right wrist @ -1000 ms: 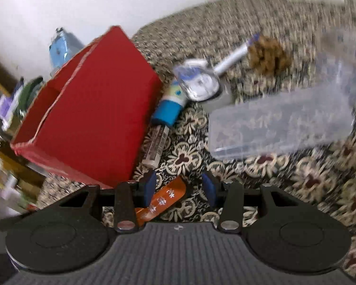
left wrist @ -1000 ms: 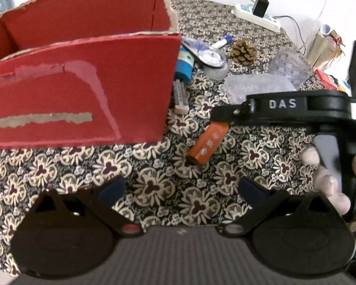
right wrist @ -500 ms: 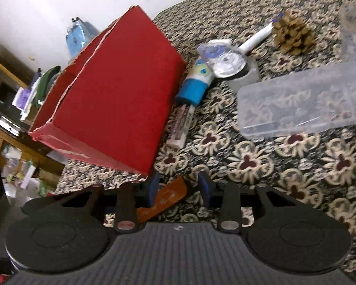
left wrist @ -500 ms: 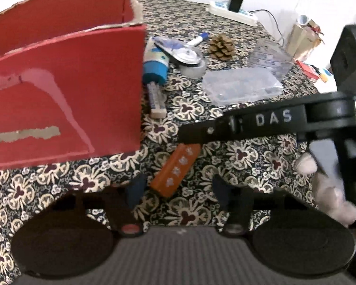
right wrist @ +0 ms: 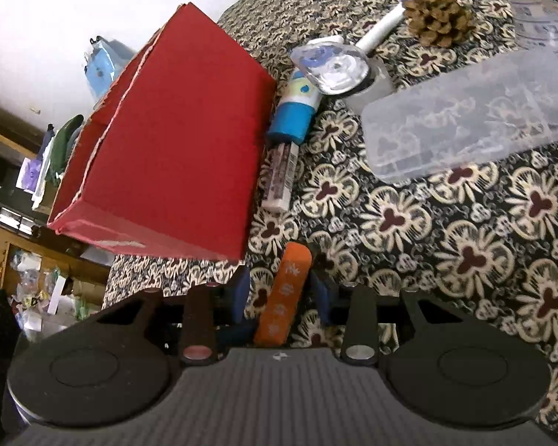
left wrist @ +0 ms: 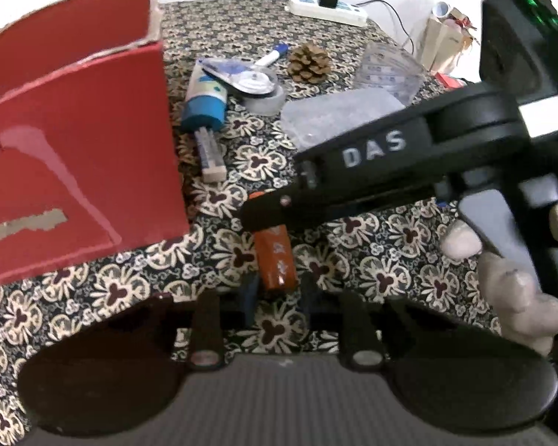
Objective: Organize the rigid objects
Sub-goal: 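Close the right gripper around the orange stick and lift it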
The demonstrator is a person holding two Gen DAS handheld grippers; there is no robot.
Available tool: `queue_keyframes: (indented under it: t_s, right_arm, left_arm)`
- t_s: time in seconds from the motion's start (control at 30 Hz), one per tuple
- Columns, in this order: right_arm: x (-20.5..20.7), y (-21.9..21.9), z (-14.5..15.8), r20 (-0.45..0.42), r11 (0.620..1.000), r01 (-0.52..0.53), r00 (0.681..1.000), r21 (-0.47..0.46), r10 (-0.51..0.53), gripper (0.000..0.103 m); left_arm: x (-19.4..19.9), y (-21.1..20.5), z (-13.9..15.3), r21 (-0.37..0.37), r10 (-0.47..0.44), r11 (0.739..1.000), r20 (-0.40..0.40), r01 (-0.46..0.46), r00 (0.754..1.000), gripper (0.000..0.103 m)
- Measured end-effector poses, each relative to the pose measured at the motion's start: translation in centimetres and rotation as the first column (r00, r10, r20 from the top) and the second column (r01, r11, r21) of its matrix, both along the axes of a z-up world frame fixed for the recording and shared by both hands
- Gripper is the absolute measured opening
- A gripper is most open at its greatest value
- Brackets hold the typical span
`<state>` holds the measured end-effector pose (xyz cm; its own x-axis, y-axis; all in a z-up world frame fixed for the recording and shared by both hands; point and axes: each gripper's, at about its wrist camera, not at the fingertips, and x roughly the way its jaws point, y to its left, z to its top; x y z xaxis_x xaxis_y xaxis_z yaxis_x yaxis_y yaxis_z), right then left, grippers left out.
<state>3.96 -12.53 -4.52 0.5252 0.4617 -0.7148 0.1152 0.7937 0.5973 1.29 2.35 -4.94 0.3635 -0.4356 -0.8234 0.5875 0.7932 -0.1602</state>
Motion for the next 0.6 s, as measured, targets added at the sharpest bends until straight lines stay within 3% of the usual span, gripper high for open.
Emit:
queue_keyframes:
  t_s: [0.03, 0.1, 0.17, 0.2, 0.27, 0.3, 0.37, 0.47, 0.6]
  right_arm:
    - [0.2, 0.3, 0.1, 0.008, 1.0, -0.006, 1.0, -0.022, 0.007, 0.02]
    - [0.4, 0.9, 0.2, 0.024, 0.998, -0.021, 0.999, -0.06, 0.023, 0.019]
    - [0.3, 1.1, 0.1, 0.039, 0.995, -0.039, 0.998, -0.087, 0.042, 0.019]
    - [0.3, 1.3, 0.2, 0.045, 0.994, -0.047, 0.998, -0.098, 0.052, 0.018]
    - [0.4, 1.9, 0.2, 0.046, 0.99, -0.066, 0.996, -0.126, 0.072, 0.003]
    - [0.5, 2.1, 0.1, 0.044, 0.99, -0.079, 0.995, -0.117, 0.085, 0.003]
    - [0.3, 2.1, 0.1, 0.044, 0.99, -0.084, 0.995, -0.112, 0.089, 0.003]
    - [0.0, 1.9, 0.0, 0.036, 0.992, -0.076, 0.996, -0.101, 0.079, 0.002]
    - [-0.8, 0.1, -0.7, -0.011, 0.999, -0.04, 0.999, 0.024, 0.04, 0.001]
  left_arm:
    - [0.1, 0.1, 0.0, 0.0, 0.01, 1.0, 0.002, -0.01, 1.0, 0.046]
    - [0.4, 0.3, 0.0, 0.003, 0.029, 1.0, 0.015, -0.029, 0.999, 0.067]
    - [0.5, 0.1, 0.2, 0.008, 0.034, 0.999, 0.035, -0.034, 0.999, 0.069]
    - [0.6, 0.0, 0.2, 0.006, 0.031, 0.999, 0.035, -0.031, 0.999, 0.068]
    - [0.7, -0.5, 0.0, -0.003, 0.014, 1.0, 0.02, -0.014, 1.0, 0.06]
    - [0.7, -0.9, -0.2, 0.004, 0.002, 1.0, 0.013, -0.002, 1.0, 0.05]
    - [0.2, -1.4, -0.2, 0.033, -0.01, 0.999, 0.051, 0.008, 0.999, 0.049]
    - [0.0, -1.0, -0.1, 0.033, -0.007, 0.999, 0.059, 0.005, 0.998, 0.031]
    - [-0.1, 0.4, 0.3, 0.001, 0.014, 1.0, 0.035, -0.014, 0.999, 0.017]
